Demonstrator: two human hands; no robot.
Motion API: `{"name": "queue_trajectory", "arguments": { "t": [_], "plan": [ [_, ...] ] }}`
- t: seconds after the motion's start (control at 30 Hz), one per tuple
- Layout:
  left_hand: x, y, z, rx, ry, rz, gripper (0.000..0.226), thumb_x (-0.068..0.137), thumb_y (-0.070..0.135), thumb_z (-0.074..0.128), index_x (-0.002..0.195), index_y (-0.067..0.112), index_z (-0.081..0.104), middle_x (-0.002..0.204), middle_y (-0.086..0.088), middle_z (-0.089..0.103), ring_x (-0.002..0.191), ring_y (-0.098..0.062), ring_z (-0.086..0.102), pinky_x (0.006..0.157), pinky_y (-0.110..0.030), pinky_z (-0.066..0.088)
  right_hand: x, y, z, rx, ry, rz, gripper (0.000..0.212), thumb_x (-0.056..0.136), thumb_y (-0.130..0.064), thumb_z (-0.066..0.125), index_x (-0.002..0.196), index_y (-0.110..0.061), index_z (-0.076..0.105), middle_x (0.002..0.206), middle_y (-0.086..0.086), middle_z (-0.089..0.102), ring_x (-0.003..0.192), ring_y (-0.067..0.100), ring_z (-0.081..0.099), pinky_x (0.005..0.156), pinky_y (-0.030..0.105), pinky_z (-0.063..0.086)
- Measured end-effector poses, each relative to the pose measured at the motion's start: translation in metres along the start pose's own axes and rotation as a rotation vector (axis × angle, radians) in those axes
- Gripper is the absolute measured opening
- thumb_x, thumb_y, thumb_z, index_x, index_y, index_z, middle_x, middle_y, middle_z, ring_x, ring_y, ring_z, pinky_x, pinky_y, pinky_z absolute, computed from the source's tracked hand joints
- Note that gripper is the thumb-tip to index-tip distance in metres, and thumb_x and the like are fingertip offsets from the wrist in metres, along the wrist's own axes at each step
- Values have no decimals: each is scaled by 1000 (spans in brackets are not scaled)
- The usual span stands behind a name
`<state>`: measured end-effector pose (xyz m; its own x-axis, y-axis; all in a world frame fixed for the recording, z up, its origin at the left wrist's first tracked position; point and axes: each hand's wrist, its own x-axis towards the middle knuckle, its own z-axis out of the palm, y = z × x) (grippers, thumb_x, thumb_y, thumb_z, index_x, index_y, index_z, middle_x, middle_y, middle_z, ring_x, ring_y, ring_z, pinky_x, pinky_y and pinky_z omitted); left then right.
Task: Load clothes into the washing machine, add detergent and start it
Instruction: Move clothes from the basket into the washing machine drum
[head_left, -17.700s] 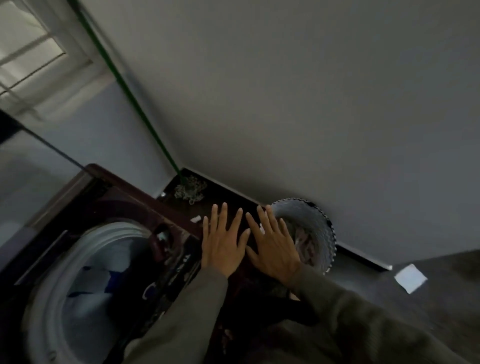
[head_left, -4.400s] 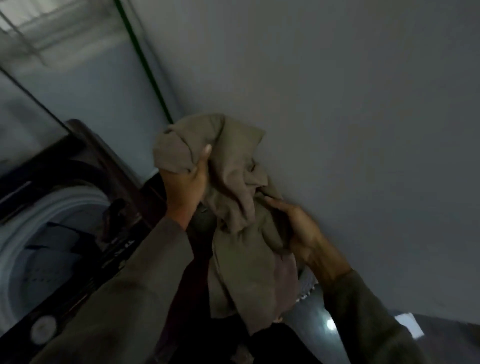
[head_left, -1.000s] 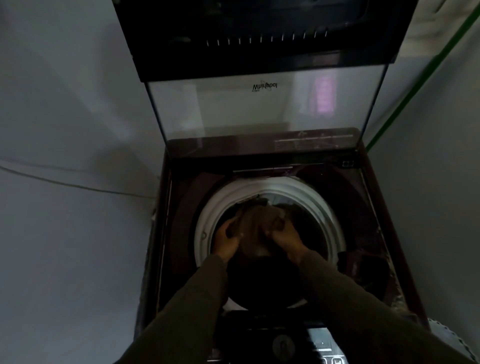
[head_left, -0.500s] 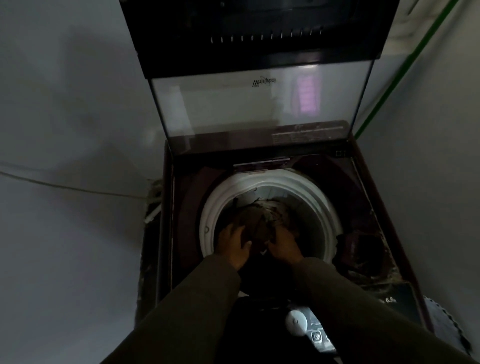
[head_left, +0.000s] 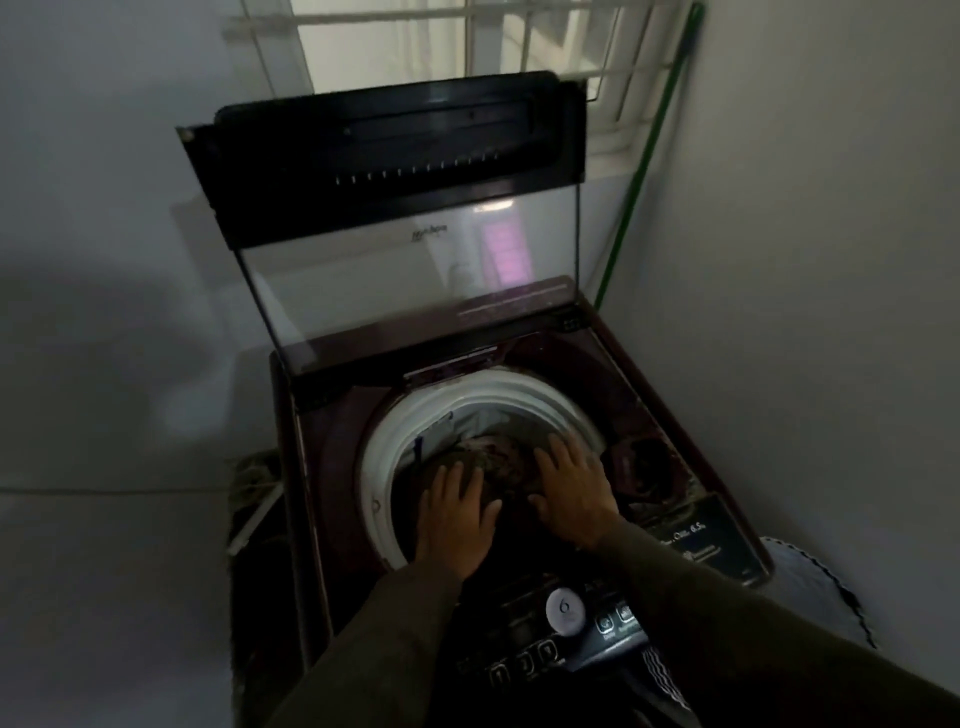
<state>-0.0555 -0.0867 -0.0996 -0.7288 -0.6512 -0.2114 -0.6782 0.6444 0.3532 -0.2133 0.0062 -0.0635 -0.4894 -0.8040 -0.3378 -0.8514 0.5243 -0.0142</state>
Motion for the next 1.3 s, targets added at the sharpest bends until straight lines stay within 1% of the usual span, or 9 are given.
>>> {"name": "queue_trajectory", "arguments": {
  "t": [0.2, 0.33, 0.4, 0.6, 0.73, 0.83, 1.1, 1.23, 1.3],
  "plan": [
    [9, 42, -9, -16, -17, 100, 61, 101, 55, 23, 155, 27, 20, 164, -3, 13, 152, -22, 4, 121, -45, 14, -32, 26, -11, 57, 92, 117, 79, 96, -61, 35, 157, -20, 8, 165, 9, -6, 148, 30, -21, 119, 57, 1],
    [10, 76, -14, -13, 7, 190, 60, 102, 54, 24, 156, 27, 19, 165, -3, 12, 152, -22, 3, 122, -43, 12, -50, 50, -18, 77, 121, 195, 95, 78, -74, -5, 157, -21, 3, 164, 11, -12, 148, 31, -22, 118, 57, -3],
    [12, 95, -14, -7, 3, 231, 61, 102, 55, 22, 156, 26, 21, 165, -4, 12, 152, -22, 3, 122, -44, 12, -61, 64, -19, 98, 161, 232, 101, 72, -73, -12, 157, -21, 4, 163, 11, -11, 148, 31, -22, 118, 56, -2],
    [18, 160, -3, -23, 60, 370, 86, 86, 70, -4, 153, 27, 28, 162, -5, 22, 151, -24, 14, 121, -45, 17, -97, 117, -18, 210, 298, 359, 94, 81, -73, -5, 157, -19, 11, 165, 10, -4, 149, 30, -18, 119, 56, 1],
    [20, 216, 10, 4, 65, 437, 93, 83, 74, -13, 154, 27, 27, 163, -1, 19, 152, -22, 9, 122, -44, 15, -123, 162, -12, 265, 333, 406, 101, 78, -78, -15, 157, -20, 10, 165, 9, -4, 150, 29, -17, 121, 56, 4],
    [15, 261, 26, 33, 57, 460, 102, 78, 75, -23, 155, 29, 24, 164, 1, 17, 152, -20, 6, 123, -44, 10, -143, 202, 1, 317, 358, 441, 82, 93, -72, 9, 157, -21, 13, 165, 8, -2, 150, 27, -15, 121, 55, 7],
    [-5, 362, 98, 169, -69, 507, 89, 84, 67, -18, 156, 30, 17, 164, 3, 12, 152, -19, -1, 124, -41, 1, -199, 308, 59, 385, 267, 474, 84, 91, -73, 5, 157, -20, 6, 165, 8, -5, 150, 29, -16, 121, 53, 4],
    [-15, 388, 134, 239, -166, 503, 82, 94, 64, -6, 149, 24, 39, 156, -5, 36, 148, -26, 25, 121, -46, 20, -221, 340, 101, 469, 245, 503, 100, 79, -79, -13, 157, -20, 9, 165, 9, 0, 151, 29, -11, 120, 53, 6],
    [-22, 392, 150, 280, -229, 501, 70, 100, 58, 8, 143, 21, 49, 147, -8, 49, 141, -30, 40, 115, -50, 33, -229, 349, 118, 499, 198, 527, 86, 89, -73, 5, 157, -20, 11, 165, 9, -1, 151, 29, -11, 120, 54, 5]
  ]
}}
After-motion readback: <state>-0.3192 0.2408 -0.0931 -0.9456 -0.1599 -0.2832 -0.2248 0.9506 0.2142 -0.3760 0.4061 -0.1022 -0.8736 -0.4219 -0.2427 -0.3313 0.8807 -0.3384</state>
